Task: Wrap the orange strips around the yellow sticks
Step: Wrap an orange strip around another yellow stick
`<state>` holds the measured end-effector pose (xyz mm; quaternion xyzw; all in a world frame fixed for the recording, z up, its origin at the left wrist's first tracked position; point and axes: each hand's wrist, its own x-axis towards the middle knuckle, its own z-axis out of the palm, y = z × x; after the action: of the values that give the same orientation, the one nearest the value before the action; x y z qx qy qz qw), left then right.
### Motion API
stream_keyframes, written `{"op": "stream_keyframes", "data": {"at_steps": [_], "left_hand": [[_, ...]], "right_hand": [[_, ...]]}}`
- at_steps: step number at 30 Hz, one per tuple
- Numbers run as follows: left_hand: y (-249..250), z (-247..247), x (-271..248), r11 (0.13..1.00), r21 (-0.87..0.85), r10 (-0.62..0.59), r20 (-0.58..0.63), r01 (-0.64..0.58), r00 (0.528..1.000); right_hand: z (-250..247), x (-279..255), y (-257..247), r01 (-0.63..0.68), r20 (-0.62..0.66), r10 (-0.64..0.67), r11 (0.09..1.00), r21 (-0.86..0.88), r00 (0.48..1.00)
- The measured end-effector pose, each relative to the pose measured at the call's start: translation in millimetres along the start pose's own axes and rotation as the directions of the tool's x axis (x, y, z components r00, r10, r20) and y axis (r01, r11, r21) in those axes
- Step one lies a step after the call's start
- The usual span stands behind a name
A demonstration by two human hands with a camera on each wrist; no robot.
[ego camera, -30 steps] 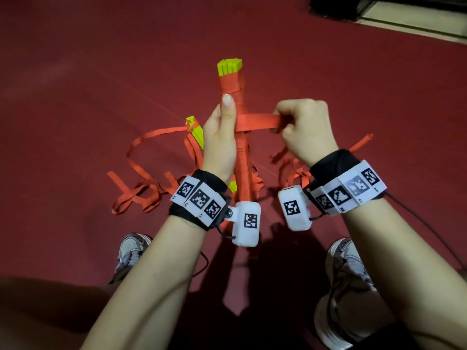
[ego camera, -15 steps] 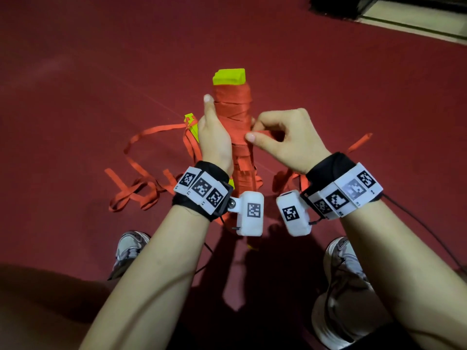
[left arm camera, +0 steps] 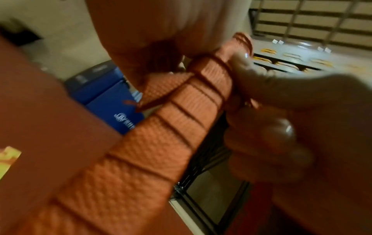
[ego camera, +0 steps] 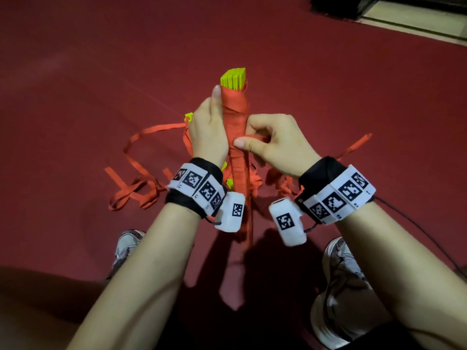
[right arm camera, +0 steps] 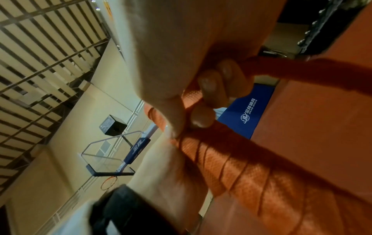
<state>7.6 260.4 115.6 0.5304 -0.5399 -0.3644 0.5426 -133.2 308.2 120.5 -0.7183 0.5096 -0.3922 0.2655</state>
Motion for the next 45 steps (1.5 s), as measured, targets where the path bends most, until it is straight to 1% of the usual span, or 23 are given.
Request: {"op": "stream_keyframes", "data": {"at_steps": [1, 2, 3, 5, 6, 8, 11, 14, 17, 19, 22, 24, 26, 28, 30, 32, 33, 35, 38, 40, 42, 44, 45], "left_hand": [[0.3, -0.4, -1.2, 1.0, 0.006, 0.021, -0.018, -0.021, 1.0], [0.6, 1.3, -3.7, 0.999, -0.045, 0.005, -0.002, -0.005, 1.0], [1.6, 4.6, -8.8, 0.994, -0.105, -0.002, 0.063, 0.009, 0.998], [3.4, 10.7, -18.4, 0.974, -0.209, -0.048, 0.202, 0.091, 0.978], [4.2, 13.0, -22.5, 0.962, -0.244, -0.059, 0.239, 0.119, 0.969], [3.4, 14.5, -26.8, 0.955, -0.275, -0.041, 0.24, 0.109, 0.97], [-0.9, 8.5, -21.1, 0.962, -0.26, -0.032, 0.203, 0.086, 0.979], [-4.7, 3.6, -15.8, 0.953, -0.292, -0.031, 0.183, 0.085, 0.983], [-2.2, 6.2, -19.7, 0.968, -0.238, -0.022, 0.215, 0.074, 0.976], [1.1, 7.9, -23.4, 0.976, -0.211, -0.007, 0.234, 0.058, 0.972], [0.2, 6.4, -22.0, 0.962, -0.257, -0.022, 0.26, 0.091, 0.965], [-1.0, 4.5, -20.2, 0.945, -0.3, -0.034, 0.294, 0.126, 0.955], [-3.3, 3.4, -18.4, 0.91, -0.379, -0.051, 0.307, 0.171, 0.95], [-3.9, 2.0, -16.8, 0.864, -0.452, -0.072, 0.328, 0.224, 0.942], [-0.7, 1.1, -17.2, 0.822, -0.49, -0.08, 0.406, 0.291, 0.91], [5.7, 2.5, -21.2, 0.755, -0.537, -0.063, 0.512, 0.376, 0.857], [8.8, 3.8, -23.1, 0.738, -0.543, -0.053, 0.546, 0.401, 0.836], [12.1, 7.3, -24.2, 0.752, -0.523, -0.046, 0.566, 0.402, 0.823], [9.3, 10.1, -20.5, 0.831, -0.44, -0.044, 0.558, 0.34, 0.829], [4.2, 12.5, -19.9, 0.87, -0.396, -0.042, 0.536, 0.295, 0.843], [1.9, 13.0, -20.3, 0.877, -0.376, -0.068, 0.52, 0.299, 0.852], [-1.0, 14.4, -20.6, 0.922, -0.302, -0.075, 0.476, 0.243, 0.876], [-1.2, 14.7, -21.5, 0.954, -0.241, -0.059, 0.423, 0.175, 0.904]], "right_hand": [[2.9, 0.1, 1.0, -0.012, -0.027, 0.012, 1.0, 0.005, 1.0], [4.6, -0.8, 0.5, -0.022, -0.043, 0.023, 0.999, 0.029, 0.999], [7.2, -1.3, 1.5, -0.021, -0.046, 0.023, 0.999, 0.044, 0.999], [11.1, -3.4, -1.0, -0.012, -0.032, 0.012, 1.0, -0.005, 0.999], [12.4, -4.3, -3.0, -0.008, -0.025, 0.007, 0.999, -0.037, 1.0], [12.5, -4.8, -6.2, -0.027, -0.001, 0.027, 0.999, -0.035, 1.0], [6.5, -3.6, -7.5, -0.102, 0.024, 0.103, 0.994, -0.03, 0.994], [-4.2, -1.6, 3.1, -0.193, -0.077, 0.181, 0.961, -0.2, 0.98], [-8.3, 0.0, 11.7, -0.267, -0.212, 0.205, 0.906, -0.328, 0.955], [-7.4, 0.5, 10.8, -0.274, -0.227, 0.202, 0.892, -0.359, 0.953], [-6.5, 2.0, 13.1, -0.242, -0.197, 0.178, 0.894, -0.376, 0.964], [-6.8, 3.9, 17.9, -0.242, -0.189, 0.177, 0.877, -0.415, 0.966], [-8.6, 4.0, 20.6, -0.275, -0.186, 0.212, 0.85, -0.449, 0.959], [-10.5, 3.6, 21.0, -0.278, -0.166, 0.226, 0.849, -0.449, 0.96], [-7.5, 2.3, 16.9, -0.259, -0.101, 0.239, 0.872, -0.415, 0.966], [1.1, 0.8, 12.9, -0.233, -0.019, 0.245, 0.895, -0.381, 0.969], [6.2, -0.1, 12.8, -0.22, -0.005, 0.235, 0.902, -0.372, 0.972], [15.5, -2.1, 15.2, -0.187, -0.029, 0.189, 0.916, -0.354, 0.981], [26.9, -3.3, 18.0, -0.152, -0.068, 0.137, 0.929, -0.338, 0.988], [30.8, -6.9, 19.0, -0.176, -0.118, 0.149, 0.949, -0.263, 0.982], [31.0, -10.0, 17.1, -0.207, -0.125, 0.189, 0.967, -0.151, 0.974], [28.4, -12.3, 16.4, -0.227, -0.112, 0.218, 0.971, -0.077, 0.97], [27.3, -12.7, 15.7, -0.238, -0.106, 0.233, 0.971, -0.033, 0.967]]}}
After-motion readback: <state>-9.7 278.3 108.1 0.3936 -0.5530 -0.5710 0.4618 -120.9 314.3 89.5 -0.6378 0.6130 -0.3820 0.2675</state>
